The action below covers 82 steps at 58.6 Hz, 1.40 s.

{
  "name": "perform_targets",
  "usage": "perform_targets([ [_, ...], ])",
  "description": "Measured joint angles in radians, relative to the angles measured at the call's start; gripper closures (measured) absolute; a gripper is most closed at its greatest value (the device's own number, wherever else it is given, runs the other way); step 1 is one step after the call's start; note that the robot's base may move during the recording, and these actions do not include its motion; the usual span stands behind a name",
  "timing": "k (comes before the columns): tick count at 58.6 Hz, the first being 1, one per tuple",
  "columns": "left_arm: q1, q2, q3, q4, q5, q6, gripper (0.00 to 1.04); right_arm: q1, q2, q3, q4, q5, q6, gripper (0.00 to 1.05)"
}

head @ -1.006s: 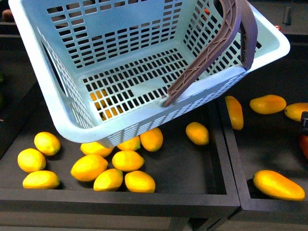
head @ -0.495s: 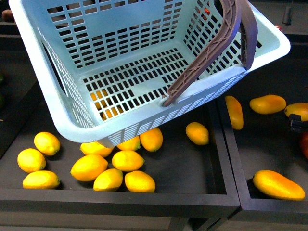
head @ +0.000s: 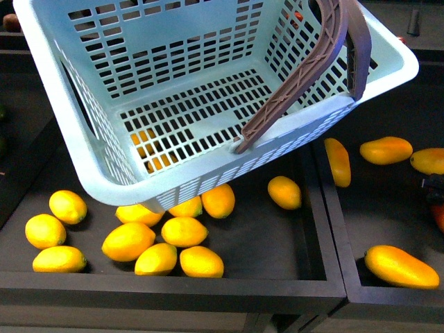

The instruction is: Pick mango and avocado into basket

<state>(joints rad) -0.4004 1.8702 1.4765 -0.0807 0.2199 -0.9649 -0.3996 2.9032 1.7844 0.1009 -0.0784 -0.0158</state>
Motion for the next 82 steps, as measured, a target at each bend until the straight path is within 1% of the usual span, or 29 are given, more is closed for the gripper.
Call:
perform_targets([
  [8,0.0,0.0,0.0,0.0,0.0,0.0,0.99,-0.015,-0.037,-0.066,0.018,-0.043,0.042,0.49],
  [19,0.0,0.0,0.0,0.0,0.0,0.0,0.99,-0.034,-0.163,-0.214,0.096,-0.134,0.084,0.49],
  [26,0.0,0.0,0.0,0.0,0.0,0.0,0.99,-0.048,-0.302,-0.322,0.154,-0.219,0.13,0.49],
  [31,0.0,0.0,0.0,0.0,0.0,0.0,0.99,-0.059,-0.48,-0.428,0.204,-0.313,0.198,0.49],
  [37,0.0,0.0,0.0,0.0,0.0,0.0,0.99,-0.058,-0.666,-0.541,0.252,-0.371,0.26,0.49],
  [42,0.0,0.0,0.0,0.0,0.0,0.0,0.99,-0.039,-0.799,-0.631,0.301,-0.403,0.348,0.49],
  [45,0.0,0.0,0.0,0.0,0.0,0.0,0.99,-0.017,-0.862,-0.668,0.33,-0.416,0.409,0.49],
  [49,0.0,0.0,0.0,0.0,0.0,0.0,0.99,0.035,-0.94,-0.708,0.378,-0.419,0.514,0.49],
  [56,0.0,0.0,0.0,0.0,0.0,0.0,0.99,0.116,-1.004,-0.735,0.404,-0.401,0.595,0.49],
  [63,0.0,0.0,0.0,0.0,0.0,0.0,0.99,0.219,-1.043,-0.743,0.418,-0.371,0.671,0.49],
  [71,0.0,0.0,0.0,0.0,0.0,0.0,0.99,0.319,-1.05,-0.732,0.411,-0.33,0.719,0.49],
  [76,0.001,0.0,0.0,0.0,-0.003,0.0,0.99,0.386,-1.04,-0.681,0.378,-0.294,0.721,0.49],
  [82,0.0,0.0,0.0,0.0,0.0,0.0,0.99,0.444,-1.021,-0.63,0.354,-0.267,0.712,0.49],
])
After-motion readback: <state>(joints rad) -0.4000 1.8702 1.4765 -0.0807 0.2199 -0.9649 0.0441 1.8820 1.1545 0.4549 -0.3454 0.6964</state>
